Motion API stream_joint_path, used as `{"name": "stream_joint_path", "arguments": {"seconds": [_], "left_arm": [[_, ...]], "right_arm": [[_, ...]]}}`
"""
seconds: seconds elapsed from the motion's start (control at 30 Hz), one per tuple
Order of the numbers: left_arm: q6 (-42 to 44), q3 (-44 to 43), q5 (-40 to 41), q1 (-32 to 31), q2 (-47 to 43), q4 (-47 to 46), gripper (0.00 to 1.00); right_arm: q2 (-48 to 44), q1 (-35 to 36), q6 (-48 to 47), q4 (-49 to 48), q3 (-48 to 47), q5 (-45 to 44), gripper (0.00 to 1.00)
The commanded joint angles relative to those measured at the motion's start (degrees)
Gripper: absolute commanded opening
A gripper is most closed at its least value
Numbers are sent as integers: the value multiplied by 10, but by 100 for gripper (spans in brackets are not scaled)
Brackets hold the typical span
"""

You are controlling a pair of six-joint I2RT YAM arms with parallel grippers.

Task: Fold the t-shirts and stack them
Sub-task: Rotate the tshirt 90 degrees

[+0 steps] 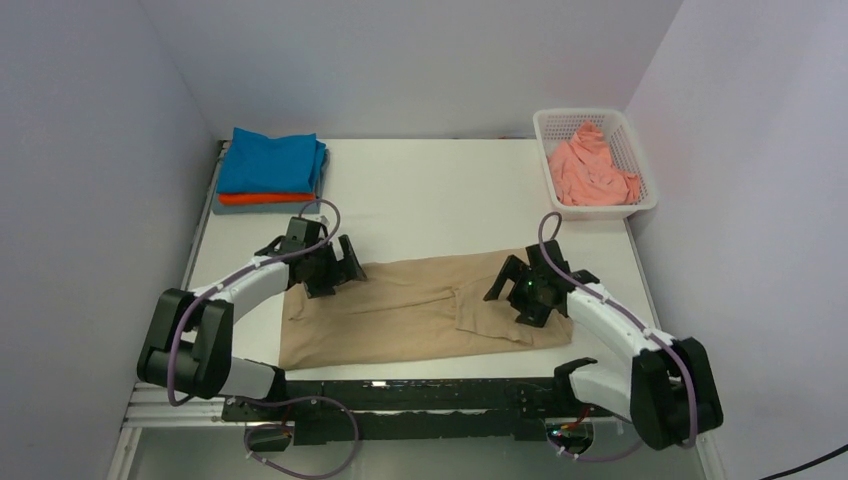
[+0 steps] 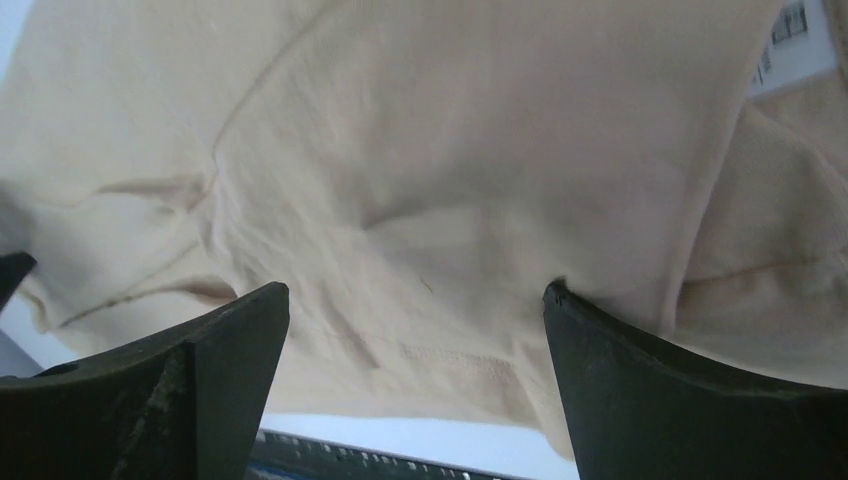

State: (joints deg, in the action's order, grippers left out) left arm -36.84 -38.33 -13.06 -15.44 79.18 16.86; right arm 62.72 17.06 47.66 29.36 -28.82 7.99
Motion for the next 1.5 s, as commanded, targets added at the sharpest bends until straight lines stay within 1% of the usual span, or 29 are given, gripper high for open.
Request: {"name": "stream_joint_path", "arguments": {"seconds": [0.0,0.13,0.23,0.37,0.5,0.6,0.63,0.7,0.73,0.87,0.93,1.0,1.07,1.17,1.27,1.33,1.47], "left_arm": [[23,-2,-13,0,18,-14,100],[6,20,-6,-8,17,-20,99],[-40,35,-15,-26,10,-45,99],[-112,37,-7,-71,-8,-68,99],[-172,26,9,-120,-18,-62,99],[-204,22,8,-168,-23,-67,99],[-212,23,9,-181,-22,-72,99],[-220,22,14,-206,-11,-86,99],[-225,20,13,-217,3,-94,99],[-227,-1,-28,-251,72,-137,99],[-223,-23,-37,-266,100,-126,99],[-221,-38,-40,-278,112,-115,99],[-220,-39,-36,-291,106,-114,100],[-217,-47,-13,-313,92,-91,99],[-222,-42,-7,-324,92,-81,99],[-222,-33,-4,-325,85,-84,99],[-192,-44,26,-325,37,-78,99]], "right_arm": [[111,-5,2,-134,-60,-66,100],[264,-20,-28,-155,-179,-80,100],[381,-32,-62,-177,-282,-56,100],[558,-38,-114,-145,-484,-9,100],[706,-39,-148,-115,-693,19,100],[815,-40,-144,-83,-850,68,100],[844,-39,-134,-84,-888,97,100],[888,-38,-98,-121,-933,174,100],[902,-35,-80,-137,-947,191,100],[949,-15,-71,-173,-1012,188,100],[963,-10,-53,-191,-1037,192,100],[967,-6,-24,-226,-1040,194,100],[969,0,-14,-234,-1044,182,100],[970,15,-27,-211,-1063,164,100],[958,25,-44,-201,-1054,149,100],[937,26,-53,-195,-1045,137,100],[889,17,-83,-160,-1070,101,100]]}}
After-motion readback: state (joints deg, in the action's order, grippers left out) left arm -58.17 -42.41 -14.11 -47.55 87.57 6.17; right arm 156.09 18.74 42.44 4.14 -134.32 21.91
